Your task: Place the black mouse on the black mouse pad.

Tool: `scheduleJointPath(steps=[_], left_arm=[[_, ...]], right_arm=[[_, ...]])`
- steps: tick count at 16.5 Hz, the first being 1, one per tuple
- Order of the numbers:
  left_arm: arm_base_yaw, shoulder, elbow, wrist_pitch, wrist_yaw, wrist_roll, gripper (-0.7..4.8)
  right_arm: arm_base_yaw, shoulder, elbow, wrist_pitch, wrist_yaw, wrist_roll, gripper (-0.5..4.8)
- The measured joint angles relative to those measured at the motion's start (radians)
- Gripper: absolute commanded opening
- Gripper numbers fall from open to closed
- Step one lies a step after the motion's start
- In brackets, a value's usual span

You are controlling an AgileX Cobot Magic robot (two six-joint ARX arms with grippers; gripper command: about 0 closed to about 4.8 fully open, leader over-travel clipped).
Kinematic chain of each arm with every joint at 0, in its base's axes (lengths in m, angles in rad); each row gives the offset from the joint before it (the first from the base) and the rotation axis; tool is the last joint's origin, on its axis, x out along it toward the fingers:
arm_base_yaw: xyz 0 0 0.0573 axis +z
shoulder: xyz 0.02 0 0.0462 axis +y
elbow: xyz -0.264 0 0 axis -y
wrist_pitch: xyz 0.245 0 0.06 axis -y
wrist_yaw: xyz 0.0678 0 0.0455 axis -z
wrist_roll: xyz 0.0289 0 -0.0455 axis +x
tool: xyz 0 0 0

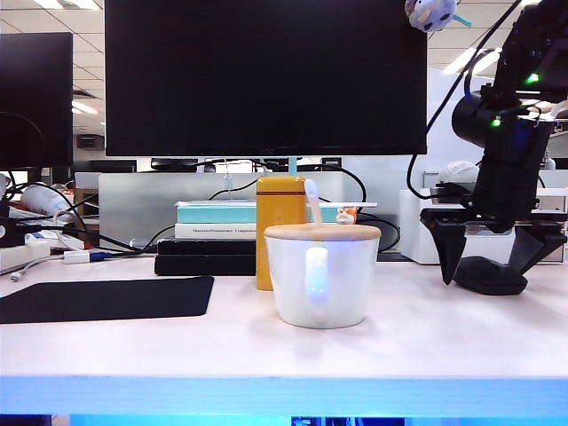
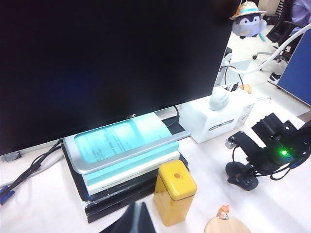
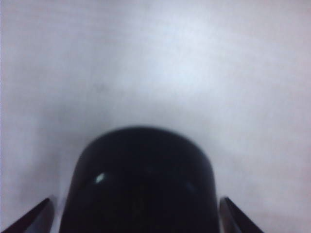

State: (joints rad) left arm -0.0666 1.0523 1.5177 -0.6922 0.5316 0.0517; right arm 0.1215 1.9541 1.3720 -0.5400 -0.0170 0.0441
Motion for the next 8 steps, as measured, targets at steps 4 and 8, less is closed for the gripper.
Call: scheduleJointPath(steps=[4, 8], left_arm=[[0.0, 0.0, 0.0, 0.0, 0.0, 0.0, -0.05], [0.0, 0.0, 0.0, 0.0, 0.0, 0.0, -0.05]], right_arm=[[0.0, 0.021, 0.01, 0.034, 0.016, -0.004, 4.79], [0.0, 0.021, 0.011, 0.026, 0.016, -0.005, 4.79]])
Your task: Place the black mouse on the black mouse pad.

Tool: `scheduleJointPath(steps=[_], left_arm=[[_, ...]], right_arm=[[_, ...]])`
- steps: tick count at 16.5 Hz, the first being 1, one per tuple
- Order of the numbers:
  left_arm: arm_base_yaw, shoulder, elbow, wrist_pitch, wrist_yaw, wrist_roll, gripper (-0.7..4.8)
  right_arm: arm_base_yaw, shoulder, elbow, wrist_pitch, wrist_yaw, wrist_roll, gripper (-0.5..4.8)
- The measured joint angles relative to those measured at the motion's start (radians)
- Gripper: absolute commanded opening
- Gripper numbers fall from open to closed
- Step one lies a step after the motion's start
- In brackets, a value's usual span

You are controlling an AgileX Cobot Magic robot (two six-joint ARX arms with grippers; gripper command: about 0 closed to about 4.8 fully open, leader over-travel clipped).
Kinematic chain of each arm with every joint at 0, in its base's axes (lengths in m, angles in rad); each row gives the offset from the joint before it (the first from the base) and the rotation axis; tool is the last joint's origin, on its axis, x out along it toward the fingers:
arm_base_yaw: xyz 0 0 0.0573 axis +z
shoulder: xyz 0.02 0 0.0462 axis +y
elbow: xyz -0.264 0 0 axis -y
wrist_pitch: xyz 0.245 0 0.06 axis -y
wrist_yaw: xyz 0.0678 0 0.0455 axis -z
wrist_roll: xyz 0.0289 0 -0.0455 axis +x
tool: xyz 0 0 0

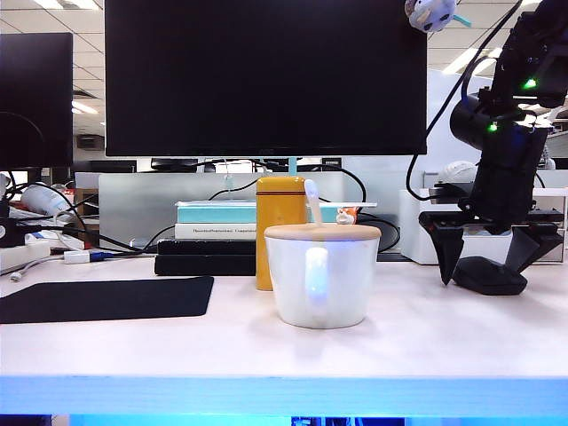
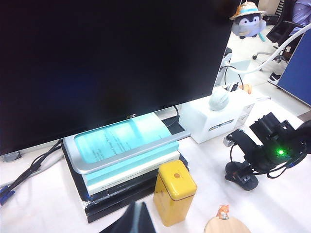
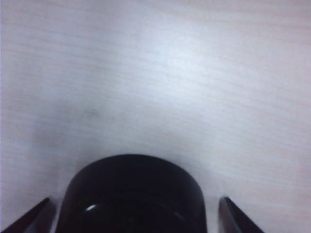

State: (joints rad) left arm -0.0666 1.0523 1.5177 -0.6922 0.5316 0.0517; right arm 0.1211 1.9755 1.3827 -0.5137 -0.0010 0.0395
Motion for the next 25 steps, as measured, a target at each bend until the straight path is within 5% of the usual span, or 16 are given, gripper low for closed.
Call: scheduleJointPath(steps=[16, 20, 25], left_arm=[[0.0, 0.005, 0.0, 0.0, 0.0, 0.0, -0.05], [0.0, 0.005, 0.0, 0.0, 0.0, 0.0, -0.05], [0.0, 0.005, 0.0, 0.0, 0.0, 0.0, -0.05]], right_arm=[[0.0, -0.016, 0.005, -0.097, -0.002, -0.003, 4.64], [0.0, -0.016, 0.005, -0.099, -0.002, 0.0, 3.23], [-0.001, -0.018, 0.005, -0.103, -0.002, 0.002, 3.23]])
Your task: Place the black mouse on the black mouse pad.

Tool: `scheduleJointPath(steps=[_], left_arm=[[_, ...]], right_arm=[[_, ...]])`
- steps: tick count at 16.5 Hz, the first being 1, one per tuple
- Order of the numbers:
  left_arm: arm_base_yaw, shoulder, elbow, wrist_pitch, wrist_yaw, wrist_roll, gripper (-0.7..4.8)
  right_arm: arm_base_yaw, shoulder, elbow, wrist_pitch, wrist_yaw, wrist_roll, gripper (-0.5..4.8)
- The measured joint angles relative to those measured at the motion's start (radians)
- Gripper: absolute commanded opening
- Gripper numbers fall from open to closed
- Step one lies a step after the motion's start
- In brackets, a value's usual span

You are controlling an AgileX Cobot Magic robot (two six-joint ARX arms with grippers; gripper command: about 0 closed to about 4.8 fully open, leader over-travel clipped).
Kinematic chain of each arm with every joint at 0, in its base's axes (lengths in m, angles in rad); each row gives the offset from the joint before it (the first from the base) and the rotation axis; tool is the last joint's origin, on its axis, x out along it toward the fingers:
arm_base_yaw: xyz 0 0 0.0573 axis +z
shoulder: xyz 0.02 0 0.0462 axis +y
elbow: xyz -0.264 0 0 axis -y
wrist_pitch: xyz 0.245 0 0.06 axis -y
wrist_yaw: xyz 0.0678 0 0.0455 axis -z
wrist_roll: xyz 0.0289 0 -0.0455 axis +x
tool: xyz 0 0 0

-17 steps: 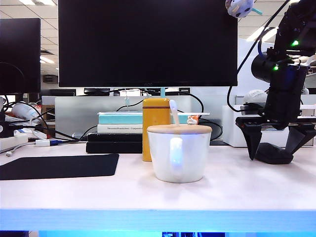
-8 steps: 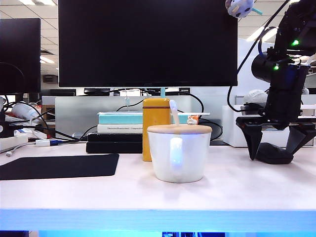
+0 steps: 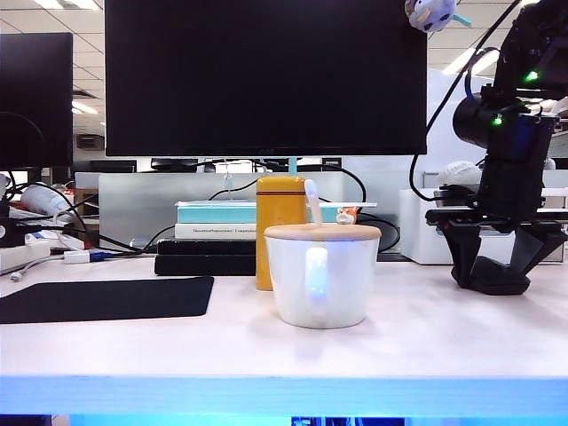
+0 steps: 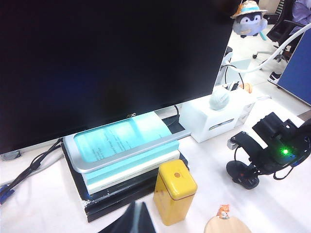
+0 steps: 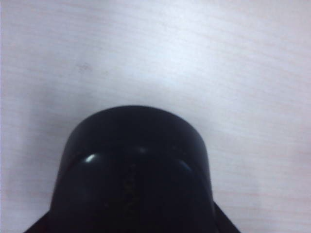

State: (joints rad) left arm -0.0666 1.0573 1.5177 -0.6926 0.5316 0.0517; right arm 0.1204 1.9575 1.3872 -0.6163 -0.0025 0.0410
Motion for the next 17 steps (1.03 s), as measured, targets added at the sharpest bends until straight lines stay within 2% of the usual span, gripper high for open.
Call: scheduleJointPath(steps=[6, 10, 13, 17], left_arm=[[0.0, 0.0, 0.0, 0.0, 0.0, 0.0, -0.05], [0.0, 0.0, 0.0, 0.0, 0.0, 0.0, -0.05], [0.0, 0.0, 0.0, 0.0, 0.0, 0.0, -0.05], [0.0, 0.0, 0.0, 0.0, 0.0, 0.0, -0.05]], right_arm=[[0.0, -0.092, -0.019, -0.102, -0.013, 0.006, 3.23], [0.0, -0.198, 0.055, -0.161, -0.067, -0.009, 3.23], [0.05, -0.232, 0.201, -0.273, -0.153, -0.042, 3.23], [0.188, -0.232, 0.414, -0.332, -0.182, -0.066, 3.23]])
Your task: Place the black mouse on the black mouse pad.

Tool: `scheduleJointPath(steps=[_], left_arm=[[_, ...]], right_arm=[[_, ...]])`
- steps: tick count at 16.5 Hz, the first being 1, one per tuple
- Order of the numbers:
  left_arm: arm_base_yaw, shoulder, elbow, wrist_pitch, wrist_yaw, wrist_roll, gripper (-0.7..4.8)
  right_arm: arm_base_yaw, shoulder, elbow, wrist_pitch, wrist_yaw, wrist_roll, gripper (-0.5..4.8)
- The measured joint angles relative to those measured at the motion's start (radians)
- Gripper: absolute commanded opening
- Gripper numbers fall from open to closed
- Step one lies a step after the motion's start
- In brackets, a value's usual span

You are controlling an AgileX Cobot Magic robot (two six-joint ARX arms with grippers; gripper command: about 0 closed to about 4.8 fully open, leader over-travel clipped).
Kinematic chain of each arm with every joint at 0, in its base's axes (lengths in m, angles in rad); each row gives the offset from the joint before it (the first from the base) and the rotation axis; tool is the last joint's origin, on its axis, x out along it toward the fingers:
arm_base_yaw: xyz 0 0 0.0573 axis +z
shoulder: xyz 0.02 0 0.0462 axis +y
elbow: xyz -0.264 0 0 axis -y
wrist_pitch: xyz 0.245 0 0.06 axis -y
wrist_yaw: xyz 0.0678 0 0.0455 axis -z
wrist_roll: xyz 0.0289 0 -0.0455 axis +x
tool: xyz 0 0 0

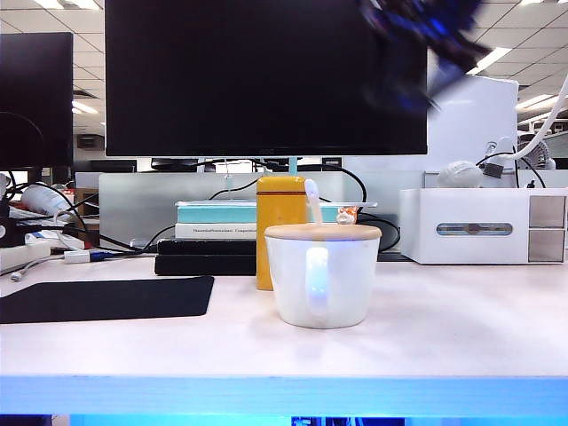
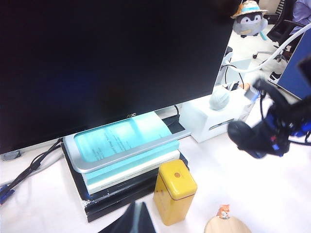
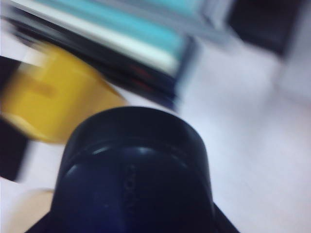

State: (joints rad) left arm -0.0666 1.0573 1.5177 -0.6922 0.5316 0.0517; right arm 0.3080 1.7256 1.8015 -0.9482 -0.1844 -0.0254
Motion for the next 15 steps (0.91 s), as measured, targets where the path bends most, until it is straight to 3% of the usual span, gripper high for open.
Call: scheduleJointPath(steps=[9, 15], left_arm=[[0.0, 0.0, 0.0, 0.0, 0.0, 0.0, -0.05], [0.0, 0.0, 0.0, 0.0, 0.001, 0.0, -0.05]], right_arm=[[0.252, 0.01, 0.185, 0.088, 0.0, -0.001, 3.23], [0.383, 0.202, 0.27, 0.127, -0.039, 0.0, 3.23]])
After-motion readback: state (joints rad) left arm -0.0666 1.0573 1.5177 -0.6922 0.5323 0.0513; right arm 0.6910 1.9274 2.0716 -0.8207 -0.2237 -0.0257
